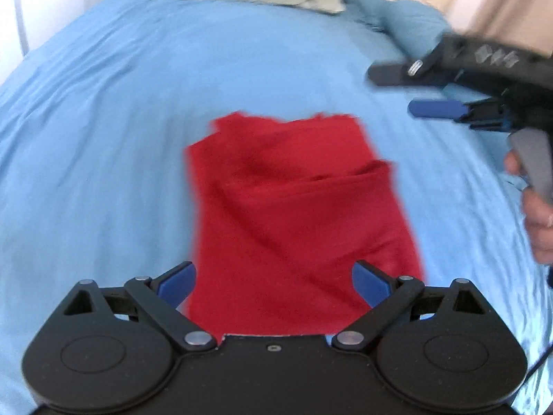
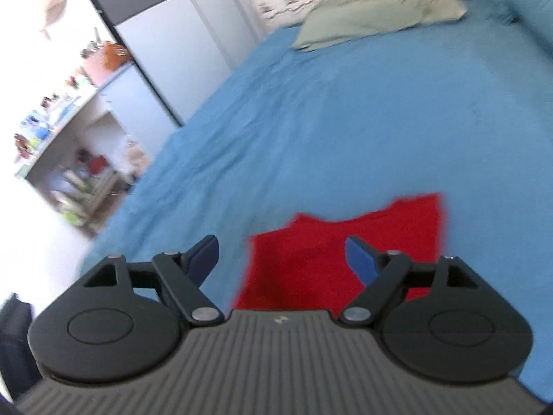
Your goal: Fold small clothes
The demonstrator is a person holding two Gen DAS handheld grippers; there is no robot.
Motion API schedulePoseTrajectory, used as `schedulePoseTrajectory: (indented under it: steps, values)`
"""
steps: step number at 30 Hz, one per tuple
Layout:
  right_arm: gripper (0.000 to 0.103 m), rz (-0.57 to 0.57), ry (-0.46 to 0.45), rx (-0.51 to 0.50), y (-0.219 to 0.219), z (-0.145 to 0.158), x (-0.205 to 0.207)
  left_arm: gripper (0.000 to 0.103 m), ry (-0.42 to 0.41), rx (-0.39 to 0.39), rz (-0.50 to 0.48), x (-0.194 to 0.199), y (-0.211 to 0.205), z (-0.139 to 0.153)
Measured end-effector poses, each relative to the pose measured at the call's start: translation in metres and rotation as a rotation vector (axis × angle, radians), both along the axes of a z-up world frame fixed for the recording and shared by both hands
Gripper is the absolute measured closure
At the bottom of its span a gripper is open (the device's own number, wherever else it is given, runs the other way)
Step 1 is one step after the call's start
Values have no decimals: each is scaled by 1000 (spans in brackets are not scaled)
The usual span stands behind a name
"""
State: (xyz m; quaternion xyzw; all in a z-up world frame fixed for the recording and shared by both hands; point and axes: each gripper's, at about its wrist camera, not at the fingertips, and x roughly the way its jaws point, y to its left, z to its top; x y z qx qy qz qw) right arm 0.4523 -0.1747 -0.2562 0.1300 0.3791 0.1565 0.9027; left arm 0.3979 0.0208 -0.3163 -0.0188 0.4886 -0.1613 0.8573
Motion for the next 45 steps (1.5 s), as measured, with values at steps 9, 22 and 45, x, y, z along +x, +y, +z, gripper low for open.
schedulePoseTrajectory:
  steps: [9, 22, 45]
  values:
    - [7, -153, 48, -29, -79, -24, -27, 10, -20, 29, 69, 30, -89, -12]
    - [7, -162, 89, -16, -112, -53, -39, 70, 58, 168, 340, 54, -126, -36]
    - [7, 32, 131, -25, -23, -76, -41, 66, 85, 44, 478, -37, 20, -28]
